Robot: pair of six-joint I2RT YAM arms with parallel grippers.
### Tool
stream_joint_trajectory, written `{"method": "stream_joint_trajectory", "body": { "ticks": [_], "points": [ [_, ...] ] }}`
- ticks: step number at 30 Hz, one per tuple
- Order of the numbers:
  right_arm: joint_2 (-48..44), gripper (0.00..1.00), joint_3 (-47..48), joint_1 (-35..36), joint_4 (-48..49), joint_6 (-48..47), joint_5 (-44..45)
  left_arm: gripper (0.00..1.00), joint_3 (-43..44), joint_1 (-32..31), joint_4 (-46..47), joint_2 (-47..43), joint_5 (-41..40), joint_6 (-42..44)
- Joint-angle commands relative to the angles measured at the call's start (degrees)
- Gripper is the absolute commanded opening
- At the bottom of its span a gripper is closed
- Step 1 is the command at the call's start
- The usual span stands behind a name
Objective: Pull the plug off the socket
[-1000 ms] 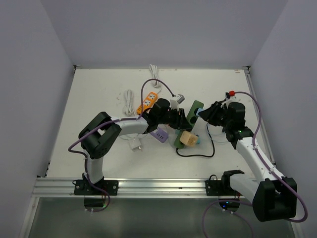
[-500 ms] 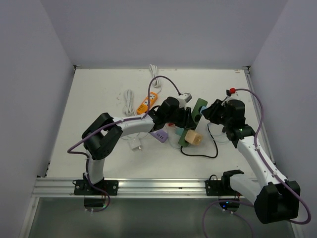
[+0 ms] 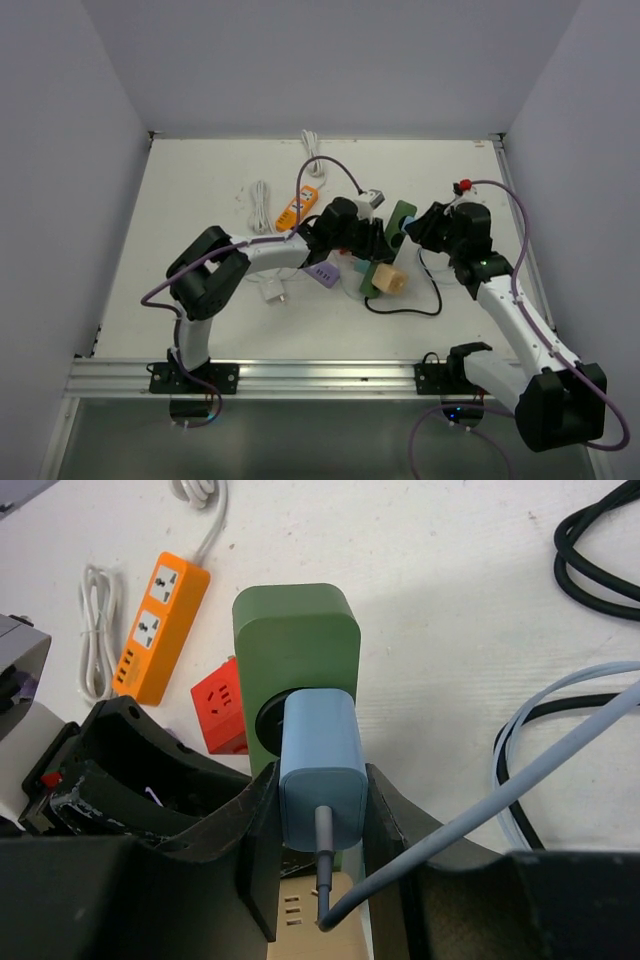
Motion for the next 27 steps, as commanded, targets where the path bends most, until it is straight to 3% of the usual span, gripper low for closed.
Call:
{"method": "stream_joint_trajectory", "body": {
  "ticks": [1, 9, 15, 18, 22, 27],
  "points": [
    [-2.32, 0.00, -2.10, -1.82, 3.08, 0.85, -6.87, 0.00, -0.54, 3.73, 1.71, -2.62, -4.23, 0.24],
    [-2.59, 0.00, -7.11, -5.95, 13.98, 6.39, -19.97, 0.00, -2.91, 8.03, 7.06, -3.16, 5.17, -2.65],
    [-2.24, 0.00, -8.44, -7.18, 17.77, 8.68, -24.03, 0.00, -4.84, 9.62, 9.71, -3.06, 8.43, -4.15],
    [-1.88, 0.00, -8.26, -7.18, 16.64, 7.28, -23.33, 0.00, -4.85, 9.62, 9.54, -3.15, 8.52, -3.80],
    [-2.06, 0.00, -5.02, -7.18, 8.05, 4.12, -12.30, 0.00, -4.23, 9.53, 9.44, -3.33, 9.31, -3.10],
    [2.68, 0.00, -0.44, -9.29, 3.36, 4.19, -6.89, 0.00, -5.02, 9.44, 11.03, -5.26, 10.10, -3.71]
  ]
}}
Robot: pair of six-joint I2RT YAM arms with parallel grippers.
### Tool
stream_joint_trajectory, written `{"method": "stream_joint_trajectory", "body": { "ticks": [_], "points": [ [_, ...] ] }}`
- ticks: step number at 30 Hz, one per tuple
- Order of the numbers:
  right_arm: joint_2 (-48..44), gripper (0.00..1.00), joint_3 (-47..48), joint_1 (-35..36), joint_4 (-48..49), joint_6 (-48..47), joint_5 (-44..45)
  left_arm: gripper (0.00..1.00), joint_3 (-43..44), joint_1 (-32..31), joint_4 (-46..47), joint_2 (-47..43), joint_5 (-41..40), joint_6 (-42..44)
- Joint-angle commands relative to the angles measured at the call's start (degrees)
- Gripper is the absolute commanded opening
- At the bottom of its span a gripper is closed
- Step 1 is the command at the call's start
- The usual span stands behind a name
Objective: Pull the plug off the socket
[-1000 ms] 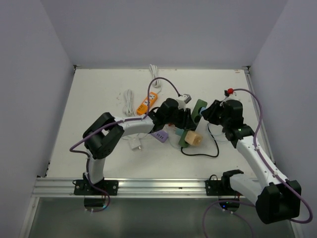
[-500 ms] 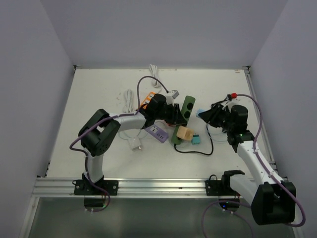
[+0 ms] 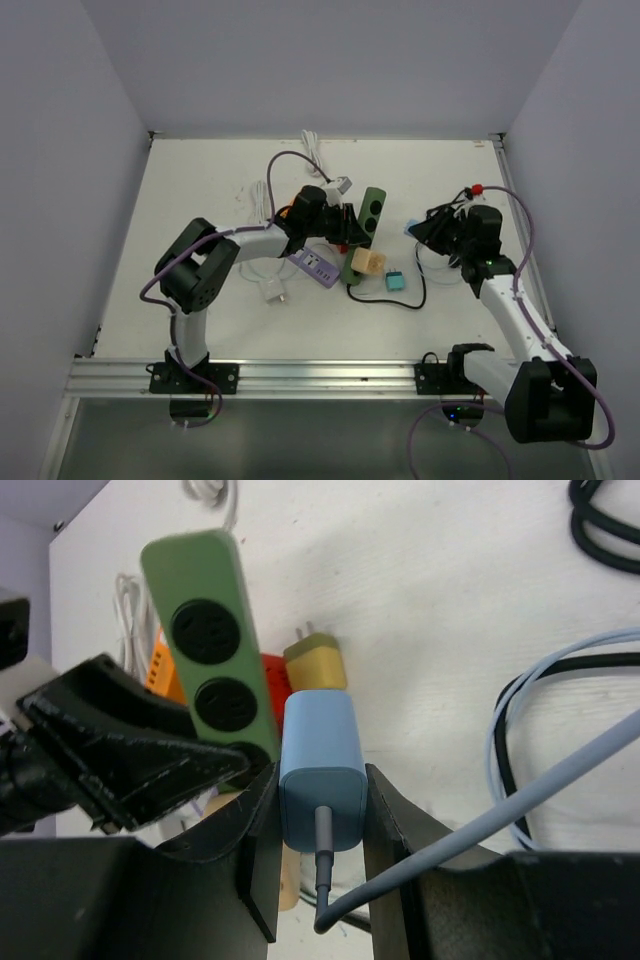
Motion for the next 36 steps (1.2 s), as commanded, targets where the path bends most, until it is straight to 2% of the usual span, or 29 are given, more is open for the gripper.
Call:
{"method": "stream_joint_trajectory", "body": {
  "ticks": [1, 4, 8, 13, 16, 18, 21, 23, 24, 28, 30, 33, 36],
  "points": [
    [4.97, 0.00, 4.83, -2.43, -1.49, -0.40, 5.06, 0.00, -0.23, -0.35, 6.48, -4.78, 2.78, -0.21],
    [12.08, 0.00, 7.72, -6.12, 1.67, 0.66, 1.99, 0.00, -1.46, -0.35, 6.75, -7.23, 2.96, 0.13],
    [21.49, 0.00, 13.07, -6.39, 4.74, 0.31, -1.53, 0.00, -2.78, -0.35, 5.00, -9.35, 3.31, 1.72],
    [31.52, 0.07, 18.27, -6.48, 8.96, 1.54, -4.43, 0.00, -3.67, -0.96, 4.90, -10.50, 2.52, 2.24],
    [37.77, 0.13, 21.43, -6.39, 10.64, 2.68, -6.27, 0.00, -2.70, -2.10, 2.89, -10.76, 1.47, 3.21],
    [41.97, 0.14, 23.81, -6.30, 11.26, 3.03, -7.41, 0.00, -2.26, -2.28, 0.95, -10.93, 0.94, 3.91],
    [44.89, 0.18, 25.92, -5.95, 11.69, 3.04, -8.82, 0.00, -0.68, -2.28, -2.12, -10.76, -0.20, 5.58],
    [46.22, 0.24, 26.62, -5.69, 11.70, 2.95, -8.92, 0.00, -0.24, -2.28, -2.83, -10.67, -0.82, 6.02],
    [46.48, 0.34, 26.80, -5.77, 11.61, 2.77, -9.09, 0.00, 0.11, -2.28, -3.09, -10.59, -0.99, 6.20],
    [47.18, 0.57, 27.86, -5.60, 9.33, 1.37, -8.74, 0.00, 0.64, -2.28, -3.80, -10.15, -1.70, 6.55],
    [47.19, 0.61, 27.95, -5.60, 8.10, 1.02, -7.95, 0.00, 0.47, -2.28, -3.71, -9.97, -1.87, 6.29],
    [46.75, 0.73, 27.95, -5.60, 6.51, 0.58, -7.59, 0.00, 0.29, -2.37, -3.27, -9.53, -1.52, 5.68],
    [44.65, 0.76, 27.34, -5.69, 4.93, 0.14, -7.42, 0.00, 0.38, -2.28, -3.19, -9.62, -1.96, 5.41]
  ]
}}
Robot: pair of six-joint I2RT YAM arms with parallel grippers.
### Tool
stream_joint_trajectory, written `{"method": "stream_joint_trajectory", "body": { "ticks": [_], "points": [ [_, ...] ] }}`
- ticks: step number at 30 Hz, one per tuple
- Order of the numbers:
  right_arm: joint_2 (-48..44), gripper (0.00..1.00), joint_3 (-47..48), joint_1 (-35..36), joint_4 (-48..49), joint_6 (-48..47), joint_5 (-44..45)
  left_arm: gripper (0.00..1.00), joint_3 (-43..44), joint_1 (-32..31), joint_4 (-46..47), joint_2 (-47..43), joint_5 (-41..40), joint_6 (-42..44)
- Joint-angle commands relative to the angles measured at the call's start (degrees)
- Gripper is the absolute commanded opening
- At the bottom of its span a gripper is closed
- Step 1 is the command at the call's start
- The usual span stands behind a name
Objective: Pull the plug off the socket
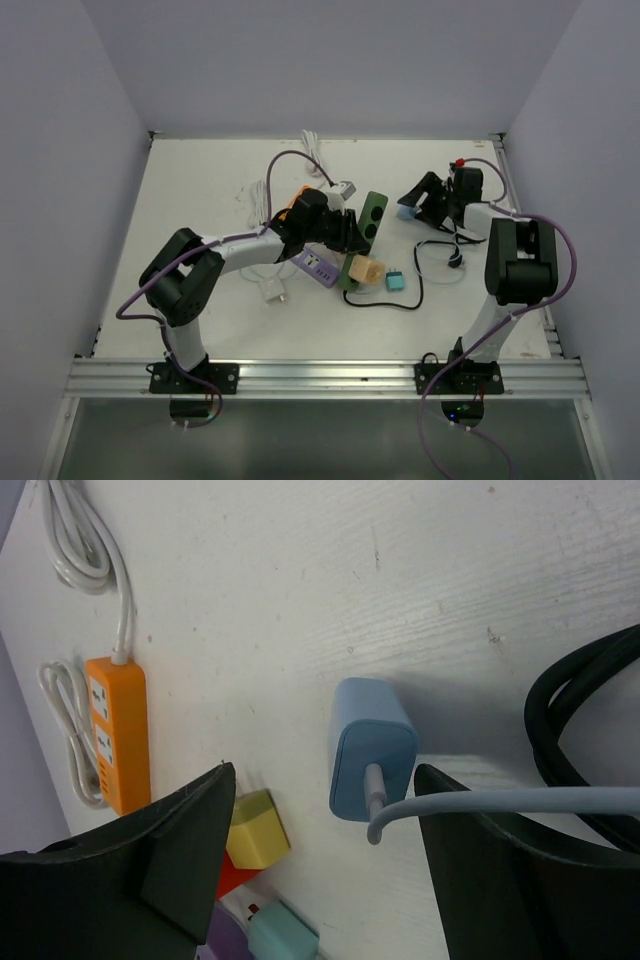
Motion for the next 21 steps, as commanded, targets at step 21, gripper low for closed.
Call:
{"method": "stream_joint_trajectory", "body": {
  "ticks": [21],
  "points": [
    [-46.15, 0.99, -22.58, 4.63, -7.25, -7.39, -5.69, 0.00, 8.62, 0.52, -1.13, -0.16, -5.89, -2.60]
  ]
}}
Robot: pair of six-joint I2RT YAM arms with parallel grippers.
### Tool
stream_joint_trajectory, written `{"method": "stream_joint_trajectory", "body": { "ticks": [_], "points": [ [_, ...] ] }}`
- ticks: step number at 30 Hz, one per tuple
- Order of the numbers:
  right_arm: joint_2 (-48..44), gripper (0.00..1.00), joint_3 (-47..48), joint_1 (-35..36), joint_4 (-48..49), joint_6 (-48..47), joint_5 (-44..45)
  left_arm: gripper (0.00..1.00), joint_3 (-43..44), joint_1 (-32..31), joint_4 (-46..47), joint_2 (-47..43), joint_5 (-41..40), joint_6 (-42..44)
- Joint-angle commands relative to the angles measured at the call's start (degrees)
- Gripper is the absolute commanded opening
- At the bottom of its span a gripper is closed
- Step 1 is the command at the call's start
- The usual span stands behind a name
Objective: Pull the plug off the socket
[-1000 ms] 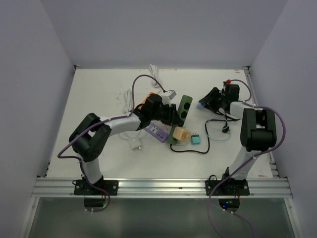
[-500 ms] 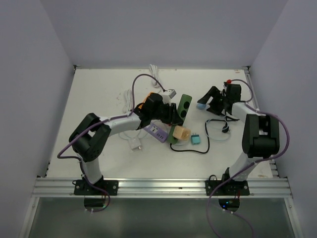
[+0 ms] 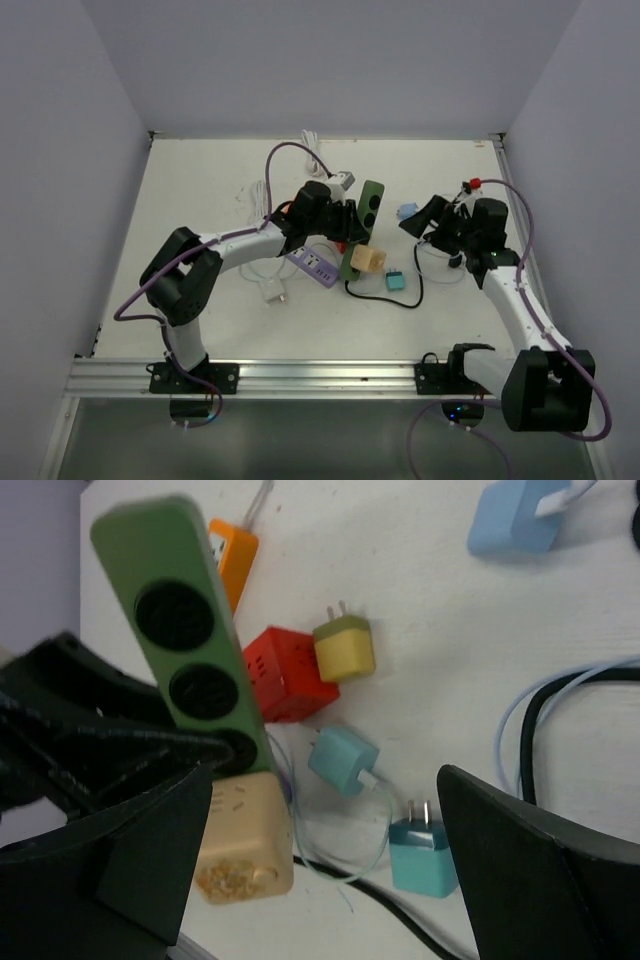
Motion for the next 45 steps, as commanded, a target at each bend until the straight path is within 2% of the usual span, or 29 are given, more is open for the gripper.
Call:
{"method": "stream_joint_trajectory", "body": {
  "ticks": [1, 4, 7, 26, 28, 36, 38, 40, 41, 43, 44, 45],
  "points": [
    [-5.99, 0.99, -2.65, 7.15, 1.95, -4.24, -3.04, 0.00, 4.60, 0.41, 2.91, 0.05, -0.09, -2.49],
    [-9.07, 0.99, -2.91, 14.28, -0.86, -7.15, 2.57, 0.00, 5.13, 0.32, 3.09, 0.15, -0.27, -3.11],
    [-9.78, 0.99, -4.75, 16.50, -0.25, -7.24, 4.53, 0.00, 5.31, 0.32, 3.18, -0.20, -0.79, -3.29],
    [-4.25, 0.99, -7.84, 21.69, 5.89, -4.35, 6.81, 0.00, 4.34, -0.12, 4.32, -1.79, -0.88, -5.13],
    [-3.28, 0.96, -8.01, 22.21, 7.13, -3.64, 7.08, 0.00, 4.17, -0.21, 4.58, -2.14, -0.45, -5.22],
    [-1.52, 0.75, -6.26, 24.85, 7.22, -3.20, 9.97, 0.00, 2.58, -0.38, 6.87, -2.05, 0.61, -6.28],
    [-1.26, 0.63, -6.17, 24.94, 7.05, -3.11, 10.42, 0.00, 2.50, -0.56, 7.31, -2.05, 0.52, -6.28],
    [-1.34, 0.54, -6.17, 25.20, 7.05, -2.94, 11.12, 0.00, 2.58, -0.73, 6.78, -2.31, -0.27, -5.66],
    [-1.52, 0.44, -6.17, 25.20, 6.87, -2.85, 11.56, 0.00, 2.93, -0.82, 6.43, -2.32, -0.88, -5.14],
    [-1.78, 0.32, -5.82, 25.47, 6.52, -2.76, 12.96, 0.00, 3.64, -1.44, 4.16, -2.14, -3.33, -2.95],
    [-2.13, 0.23, -5.64, 25.47, 5.82, -2.76, 13.31, 0.00, 4.33, -1.79, 3.19, -1.97, -4.65, -1.98],
    [-2.22, 0.19, -5.38, 25.82, 5.38, -2.85, 14.01, 0.00, 4.78, -2.49, 1.09, -1.88, -7.62, -0.23]
  ]
}}
